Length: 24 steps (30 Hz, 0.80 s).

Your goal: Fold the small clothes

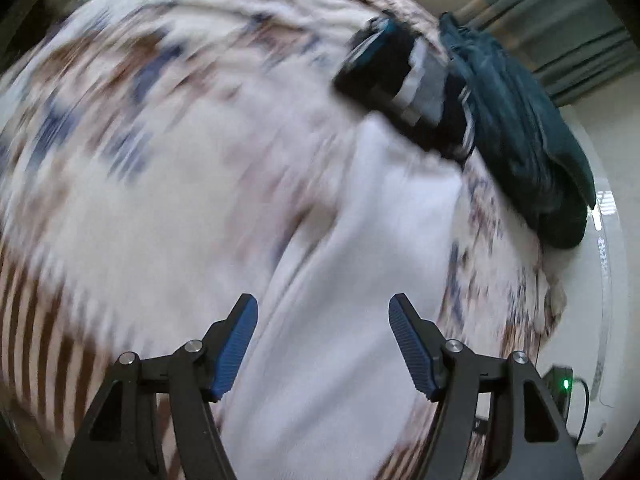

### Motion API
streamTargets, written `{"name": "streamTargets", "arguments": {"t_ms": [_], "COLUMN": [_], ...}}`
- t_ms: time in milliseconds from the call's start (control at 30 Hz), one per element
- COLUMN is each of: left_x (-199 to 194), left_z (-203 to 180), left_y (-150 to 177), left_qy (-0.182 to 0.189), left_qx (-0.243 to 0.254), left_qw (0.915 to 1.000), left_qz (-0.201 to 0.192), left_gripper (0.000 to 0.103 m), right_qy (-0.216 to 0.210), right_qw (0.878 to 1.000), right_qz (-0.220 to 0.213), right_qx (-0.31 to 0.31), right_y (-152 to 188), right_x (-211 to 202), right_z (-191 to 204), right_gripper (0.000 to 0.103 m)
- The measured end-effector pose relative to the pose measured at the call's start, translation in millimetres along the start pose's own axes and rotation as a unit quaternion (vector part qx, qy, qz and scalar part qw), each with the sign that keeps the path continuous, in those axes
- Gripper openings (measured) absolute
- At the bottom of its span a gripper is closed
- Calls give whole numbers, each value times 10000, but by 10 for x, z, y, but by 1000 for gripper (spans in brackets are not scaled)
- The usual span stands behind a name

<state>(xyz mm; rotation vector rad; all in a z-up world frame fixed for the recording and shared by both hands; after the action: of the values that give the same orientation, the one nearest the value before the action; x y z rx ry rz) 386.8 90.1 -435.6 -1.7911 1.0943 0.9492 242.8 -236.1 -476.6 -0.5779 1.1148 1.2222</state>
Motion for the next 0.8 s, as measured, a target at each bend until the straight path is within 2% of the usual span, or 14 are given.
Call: {"name": "streamTargets", "arguments": {"t_ms": [67,100,267,300,333,367,433,500,567,633,700,733,767,800], "left_x": [256,459,1247,1429,1532,1622,1691,1554,1464,1564,1703,1699,1671,1595], "left_z": [-231,-367,-483,-510,-547,-529,-473,-344,-184,-40,16,35,62,102], "left_y": [-359,-609,-1196,-1250,-1276,-1283,-1277,-1351,-1462,-1501,-1496,-1490,-1482,-1467], "left_qy": [28,-100,-409,-471,-447,-491,-487,-463,-397,-451,-331,-290,-142,80], "left_qx": [208,305,689,800,833,851,800,665,491,394,379,320,203,0], "left_qw": [9998,9995,9959,9945,9942,9935,9943,9964,9979,9975,9961,9961,9963,9960], "left_qz": [-14,6,430,483,513,575,514,246,164,368,718,763,827,894], "left_gripper": [66,66,64,54,34,6,5,5,5,5,8,10,12,18], "right_qy": [-59,-156,-645,-663,-668,-669,-609,-530,-413,-304,-212,-205,-223,-273], "right_qw": [9997,9991,9956,9951,9948,9946,9952,9961,9971,9974,9979,9981,9981,9979], "right_qz": [-233,-393,-670,-722,-766,-789,-764,-699,-637,-606,-549,-534,-541,-568], "right_qx": [24,71,143,109,91,60,19,-31,-112,-236,-284,-233,-200,-157], "right_y": [-380,-620,-1816,-2004,-2151,-2336,-2582,-2753,-2849,-2872,-2874,-2876,-2856,-2862], "right_x": [-46,-73,-67,-52,-34,-13,78,186,314,390,464,479,473,437], "right_z": [116,178,312,349,366,392,425,444,513,563,610,619,611,610], "right_gripper": [63,63,63,63,63,63,63,63,63,63,63,63,63,63]}}
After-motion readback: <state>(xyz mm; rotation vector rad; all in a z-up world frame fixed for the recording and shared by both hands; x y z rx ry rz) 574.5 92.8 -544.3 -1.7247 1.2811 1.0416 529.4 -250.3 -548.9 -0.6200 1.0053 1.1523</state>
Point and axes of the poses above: each gripper's, at about its wrist camera, not at the fingertips, and x roughly the way its jaws point, z to its left, y to its underside, the point moved 3 cm from there along x, roughly the way its jaws point, and after that the axes turned 3 degrees about -y, right-handed, at the moved point
